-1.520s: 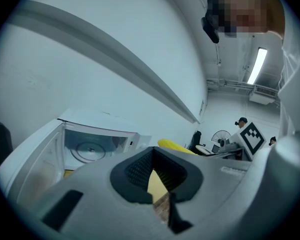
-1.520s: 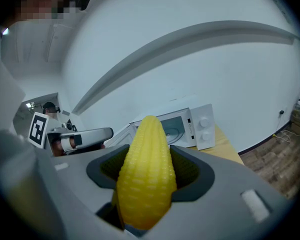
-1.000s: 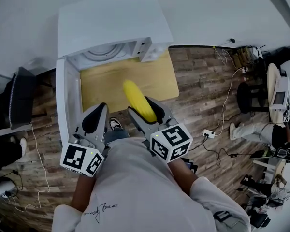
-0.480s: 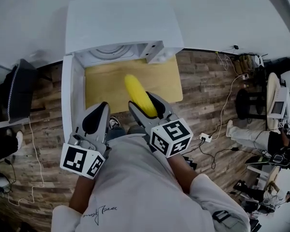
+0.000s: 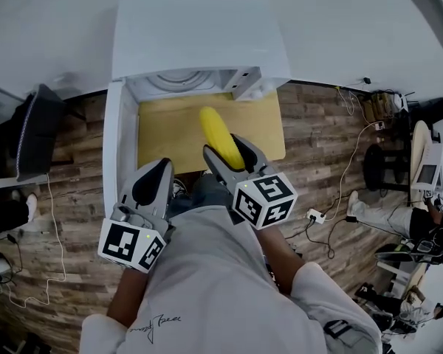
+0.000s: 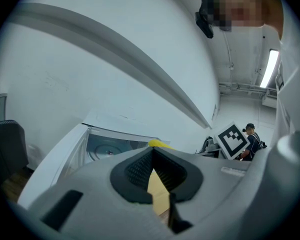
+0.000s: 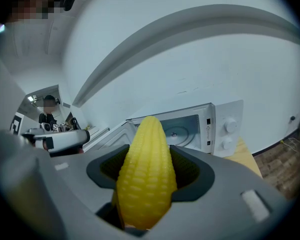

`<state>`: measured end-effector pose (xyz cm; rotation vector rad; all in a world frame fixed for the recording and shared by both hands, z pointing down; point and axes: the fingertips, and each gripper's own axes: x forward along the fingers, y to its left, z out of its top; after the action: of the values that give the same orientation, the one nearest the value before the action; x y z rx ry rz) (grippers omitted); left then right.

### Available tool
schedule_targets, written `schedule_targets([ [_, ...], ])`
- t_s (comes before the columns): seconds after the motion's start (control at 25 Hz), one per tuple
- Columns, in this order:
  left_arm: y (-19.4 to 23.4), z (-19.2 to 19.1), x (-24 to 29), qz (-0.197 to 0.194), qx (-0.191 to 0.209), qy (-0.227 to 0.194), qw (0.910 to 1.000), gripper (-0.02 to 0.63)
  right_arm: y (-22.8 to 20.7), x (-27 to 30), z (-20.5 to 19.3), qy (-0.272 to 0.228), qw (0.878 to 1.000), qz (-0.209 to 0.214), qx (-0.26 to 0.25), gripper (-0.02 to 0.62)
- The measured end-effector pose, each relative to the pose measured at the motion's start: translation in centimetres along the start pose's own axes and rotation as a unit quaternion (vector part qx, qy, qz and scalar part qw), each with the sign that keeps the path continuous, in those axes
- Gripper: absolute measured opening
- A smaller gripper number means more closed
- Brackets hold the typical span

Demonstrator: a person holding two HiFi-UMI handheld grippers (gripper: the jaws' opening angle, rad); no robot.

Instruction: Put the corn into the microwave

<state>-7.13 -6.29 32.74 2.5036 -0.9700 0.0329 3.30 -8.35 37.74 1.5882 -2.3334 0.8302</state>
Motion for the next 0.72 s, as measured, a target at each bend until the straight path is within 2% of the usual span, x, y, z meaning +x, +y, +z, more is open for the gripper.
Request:
schedule_targets([
  [0.28,0.2,0.0,-0.3,0.011,0.000,0.002,0.9999,-0.012,-0.2,1.3,0.1,0.002,1.000,0.002,-0.013,0.264],
  [0.72,-0.7,-0.4,-0.4,0.016,0.000,0.000,0.9999,-0.012,-0.8,2.3,-1.0,0.013,1.000,0.012,-0.005,0.265],
])
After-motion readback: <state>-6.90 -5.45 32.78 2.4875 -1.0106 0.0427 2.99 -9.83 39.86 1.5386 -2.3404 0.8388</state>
